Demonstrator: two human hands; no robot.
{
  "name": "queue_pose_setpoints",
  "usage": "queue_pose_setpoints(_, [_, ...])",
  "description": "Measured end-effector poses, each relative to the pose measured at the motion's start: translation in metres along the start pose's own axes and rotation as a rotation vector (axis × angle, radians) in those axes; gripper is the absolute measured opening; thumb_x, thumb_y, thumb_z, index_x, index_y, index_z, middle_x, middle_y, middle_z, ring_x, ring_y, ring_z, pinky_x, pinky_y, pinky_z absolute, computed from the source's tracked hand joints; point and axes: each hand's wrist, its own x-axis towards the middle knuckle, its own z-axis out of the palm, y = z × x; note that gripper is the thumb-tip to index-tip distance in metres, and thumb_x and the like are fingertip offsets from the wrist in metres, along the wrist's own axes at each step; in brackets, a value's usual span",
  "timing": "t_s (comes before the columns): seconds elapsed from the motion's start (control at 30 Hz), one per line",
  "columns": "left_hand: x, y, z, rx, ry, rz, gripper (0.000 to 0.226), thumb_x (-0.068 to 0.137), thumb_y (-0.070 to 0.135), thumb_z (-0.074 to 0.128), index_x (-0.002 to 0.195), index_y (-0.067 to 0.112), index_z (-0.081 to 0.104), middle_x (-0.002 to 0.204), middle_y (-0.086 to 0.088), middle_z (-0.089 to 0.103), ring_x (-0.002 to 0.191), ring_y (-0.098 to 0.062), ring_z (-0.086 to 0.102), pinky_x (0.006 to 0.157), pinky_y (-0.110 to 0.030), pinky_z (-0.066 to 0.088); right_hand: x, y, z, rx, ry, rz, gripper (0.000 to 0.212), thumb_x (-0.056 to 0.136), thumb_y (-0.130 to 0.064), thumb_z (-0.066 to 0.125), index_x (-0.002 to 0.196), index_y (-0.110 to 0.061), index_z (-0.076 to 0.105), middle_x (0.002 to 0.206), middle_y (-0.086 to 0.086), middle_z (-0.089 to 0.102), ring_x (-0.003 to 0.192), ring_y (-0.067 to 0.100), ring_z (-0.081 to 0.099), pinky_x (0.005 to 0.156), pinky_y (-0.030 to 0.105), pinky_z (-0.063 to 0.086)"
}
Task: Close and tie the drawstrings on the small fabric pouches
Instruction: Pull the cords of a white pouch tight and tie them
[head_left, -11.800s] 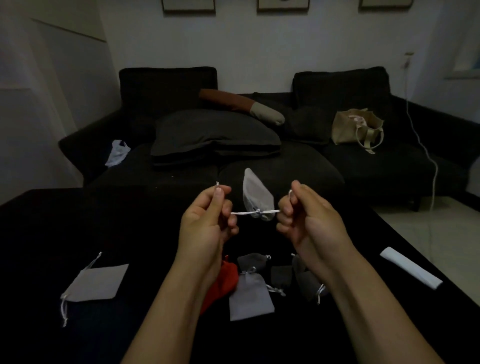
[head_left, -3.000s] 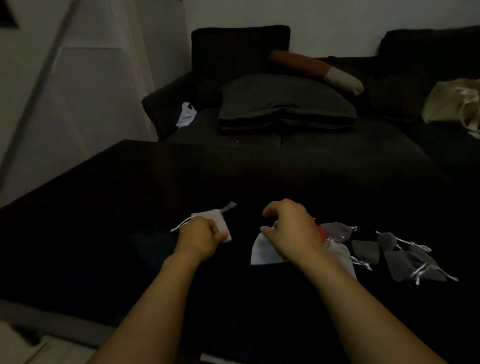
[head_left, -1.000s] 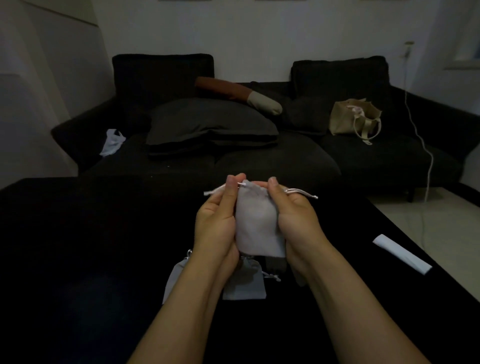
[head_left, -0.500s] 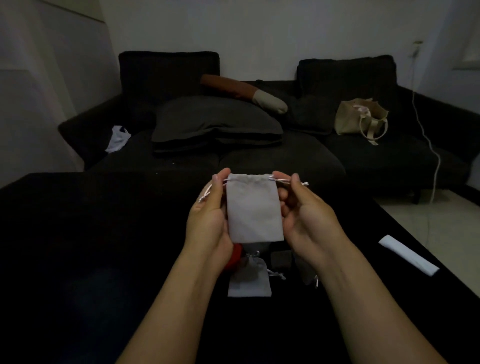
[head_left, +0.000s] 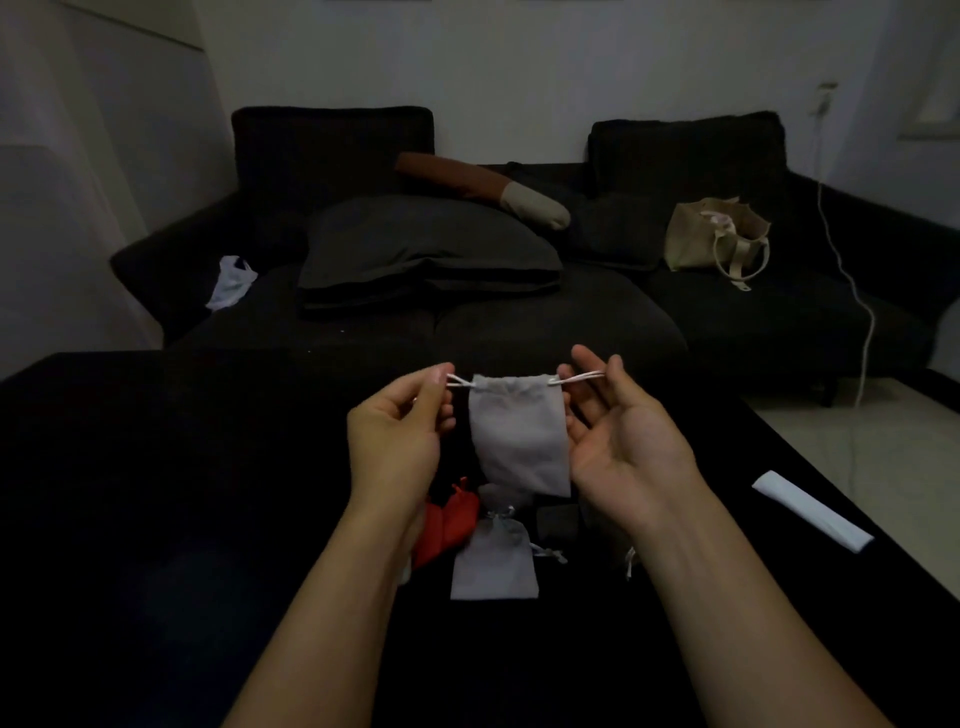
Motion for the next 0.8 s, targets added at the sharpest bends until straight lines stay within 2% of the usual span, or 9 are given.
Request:
queue_pose_setpoints(0.13, [0.011, -0.002, -0.017, 0.280, -0.119, 0.091, 0.011, 0.090, 0.014, 0.069, 0.086, 0.019, 0.077, 0.069, -0.002, 0.074, 0.064, -0.008, 0.066, 0.061, -0.018, 0.052, -0.001, -0.005, -0.002, -0.095, 0.003, -0.036, 0.035, 0.098, -0.040, 0.050, 0.095, -0.016, 0.074, 0.094, 0.004, 0.078, 0.101, 0.022, 0.069, 0.093, 0.039, 0.053])
queue_pose_setpoints(0.23, [0.013, 0.003, -0.028, 0.556, -0.220, 0.075, 0.019, 0.090, 0.020, 0.068, 0.075, 0.012, 0.075, 0.055, -0.004, 0.067, 0.047, -0.011, 0.060, 0.048, -0.020, 0.049, 0.001, -0.003, -0.006, -0.199, 0.031, -0.082, 0.035, 0.098, -0.040, 0.051, 0.096, -0.014, 0.073, 0.084, 0.003, 0.077, 0.082, 0.016, 0.070, 0.078, 0.032, 0.056])
queue_pose_setpoints(0.3, [0.012, 0.004, -0.031, 0.589, -0.255, 0.005, 0.033, 0.093, 0.030, 0.064, 0.067, 0.009, 0.070, 0.051, -0.004, 0.062, 0.044, -0.014, 0.056, 0.044, -0.022, 0.046, 0.004, -0.002, -0.009, -0.245, 0.044, -0.120, 0.034, 0.099, -0.039, 0.051, 0.095, -0.012, 0.072, 0.073, 0.002, 0.073, 0.067, 0.013, 0.063, 0.066, 0.027, 0.050])
queue_pose_setpoints(0.4, [0.015, 0.005, -0.025, 0.154, -0.210, -0.129, 0.043, 0.097, 0.042, 0.053, 0.068, 0.014, 0.065, 0.061, 0.002, 0.063, 0.057, -0.012, 0.054, 0.058, -0.023, 0.045, 0.005, -0.001, -0.009, -0.187, 0.025, -0.097, 0.033, 0.099, -0.038, 0.050, 0.092, -0.013, 0.069, 0.065, 0.001, 0.065, 0.053, 0.009, 0.054, 0.050, 0.020, 0.042])
queue_pose_setpoints(0.47, [0.019, 0.009, -0.020, -0.287, -0.291, -0.253, 0.043, 0.097, 0.048, 0.047, 0.086, 0.011, 0.064, 0.087, 0.011, 0.074, 0.075, -0.009, 0.054, 0.084, -0.025, 0.046, 0.004, 0.002, -0.006, -0.114, -0.028, -0.023, 0.031, 0.099, -0.039, 0.051, 0.093, -0.013, 0.068, 0.064, 0.001, 0.061, 0.050, 0.008, 0.052, 0.044, 0.017, 0.040])
queue_pose_setpoints(0.53, [0.017, 0.012, -0.017, -0.579, -0.427, -0.355, 0.041, 0.096, 0.049, 0.045, 0.076, 0.014, 0.056, 0.113, 0.001, 0.073, 0.083, -0.010, 0.053, 0.101, -0.029, 0.041, 0.002, 0.009, -0.002, -0.020, -0.090, 0.060, 0.031, 0.098, -0.039, 0.051, 0.095, -0.013, 0.066, 0.062, 0.001, 0.057, 0.049, 0.008, 0.051, 0.041, 0.017, 0.041])
queue_pose_setpoints(0.6, [0.012, 0.013, -0.014, -0.613, -0.441, -0.409, 0.041, 0.096, 0.047, 0.045, 0.066, 0.020, 0.047, 0.087, 0.001, 0.072, 0.066, -0.009, 0.056, 0.073, -0.023, 0.049, 0.001, 0.011, 0.002, 0.031, -0.136, 0.098, 0.030, 0.099, -0.040, 0.050, 0.095, -0.013, 0.065, 0.060, 0.000, 0.053, 0.047, 0.008, 0.048, 0.040, 0.017, 0.040])
queue_pose_setpoints(0.67, [0.012, 0.013, -0.013, -0.589, -0.347, -0.429, 0.040, 0.098, 0.044, 0.046, 0.065, 0.021, 0.044, 0.058, 0.005, 0.047, 0.044, -0.006, 0.040, 0.044, -0.018, 0.033, 0.001, 0.008, 0.003, 0.030, -0.143, 0.083, 0.031, 0.099, -0.039, 0.048, 0.092, -0.013, 0.062, 0.055, -0.002, 0.045, 0.045, 0.007, 0.040, 0.039, 0.015, 0.034])
queue_pose_setpoints(0.8, [0.020, 0.009, -0.017, -0.692, -0.009, -0.389, 0.039, 0.103, 0.033, 0.044, 0.066, 0.021, 0.042, 0.042, 0.008, 0.029, 0.033, -0.004, 0.024, 0.034, -0.015, 0.022, 0.004, 0.002, 0.002, -0.079, -0.059, -0.056, 0.032, 0.101, -0.033, 0.047, 0.084, -0.008, 0.058, 0.047, -0.005, 0.030, 0.040, 0.006, 0.025, 0.041, 0.018, 0.021])
